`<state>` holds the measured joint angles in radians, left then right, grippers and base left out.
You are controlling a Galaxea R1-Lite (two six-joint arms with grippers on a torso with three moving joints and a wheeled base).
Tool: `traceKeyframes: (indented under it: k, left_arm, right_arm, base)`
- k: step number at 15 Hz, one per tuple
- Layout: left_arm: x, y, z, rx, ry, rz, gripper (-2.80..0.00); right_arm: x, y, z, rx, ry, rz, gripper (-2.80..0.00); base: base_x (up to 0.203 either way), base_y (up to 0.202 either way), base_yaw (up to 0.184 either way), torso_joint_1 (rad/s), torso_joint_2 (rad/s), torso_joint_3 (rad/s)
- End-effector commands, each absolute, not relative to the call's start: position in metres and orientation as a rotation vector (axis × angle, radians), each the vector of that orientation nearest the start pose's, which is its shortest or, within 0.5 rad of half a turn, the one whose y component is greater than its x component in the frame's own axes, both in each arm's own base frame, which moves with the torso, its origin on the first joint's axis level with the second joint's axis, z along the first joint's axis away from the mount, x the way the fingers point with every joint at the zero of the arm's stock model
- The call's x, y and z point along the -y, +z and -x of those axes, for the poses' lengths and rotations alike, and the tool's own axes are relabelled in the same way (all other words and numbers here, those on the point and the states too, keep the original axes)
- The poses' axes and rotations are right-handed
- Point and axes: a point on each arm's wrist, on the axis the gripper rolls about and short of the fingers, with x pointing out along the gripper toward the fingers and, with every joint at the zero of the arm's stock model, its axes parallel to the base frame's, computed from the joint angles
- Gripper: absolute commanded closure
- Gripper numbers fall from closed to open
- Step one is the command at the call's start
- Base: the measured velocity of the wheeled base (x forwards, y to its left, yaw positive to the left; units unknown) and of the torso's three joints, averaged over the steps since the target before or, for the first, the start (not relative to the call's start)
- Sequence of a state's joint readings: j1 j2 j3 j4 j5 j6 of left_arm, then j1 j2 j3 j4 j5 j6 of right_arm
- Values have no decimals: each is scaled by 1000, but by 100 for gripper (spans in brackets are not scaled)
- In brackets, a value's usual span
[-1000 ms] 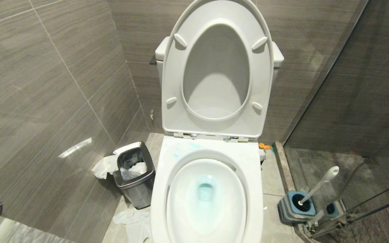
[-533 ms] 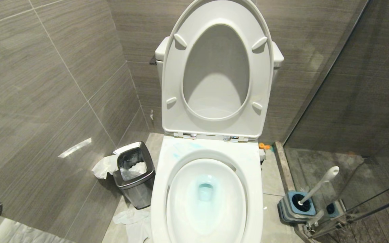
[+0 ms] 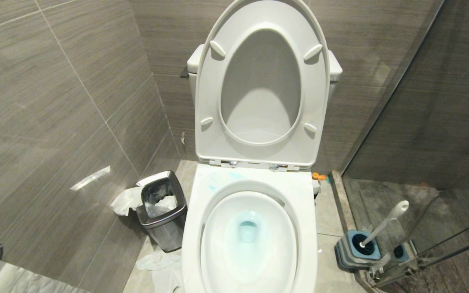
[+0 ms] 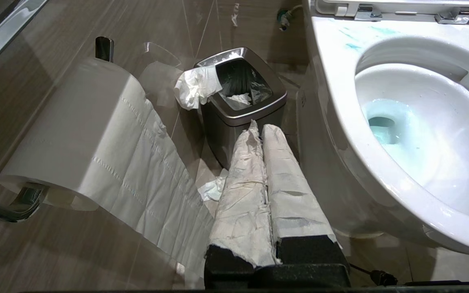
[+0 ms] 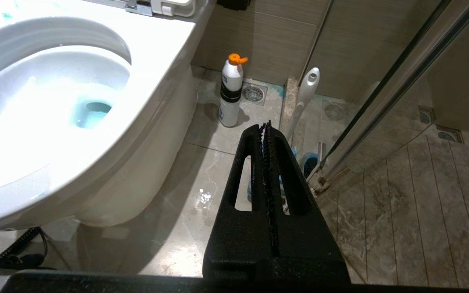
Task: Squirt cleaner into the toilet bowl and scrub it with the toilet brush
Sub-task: Flush the toilet
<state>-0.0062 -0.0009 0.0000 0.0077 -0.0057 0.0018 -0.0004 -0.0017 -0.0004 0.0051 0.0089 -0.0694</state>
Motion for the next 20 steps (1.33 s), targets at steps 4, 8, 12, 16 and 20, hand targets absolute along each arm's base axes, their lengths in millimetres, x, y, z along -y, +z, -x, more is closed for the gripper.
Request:
traceKeyframes:
  k: [4, 8, 12, 16, 20]
  left_arm:
    - [0, 74, 23, -9, -12, -2, 0]
    - [0, 74, 23, -9, -11, -2, 0]
    - [0, 74, 23, -9, -11, -2, 0]
    - [0, 74, 23, -9, -11, -2, 0]
    - [0, 74, 23, -9, -11, -2, 0]
  right_arm:
    - [0, 75, 23, -7, 5, 51, 0]
    - [0, 75, 23, -6, -6, -8, 0]
    - [0, 75, 23, -6, -6, -9, 0]
    - [0, 75, 23, -5, -6, -9, 0]
    - [0, 75, 23, -5, -6, -9, 0]
  base:
    - [0, 0, 0, 0, 0, 0]
    - [0, 0, 0, 0, 0, 0]
    - [0, 0, 0, 0, 0, 0]
    - [0, 0, 0, 0, 0, 0]
    - [0, 0, 0, 0, 0, 0]
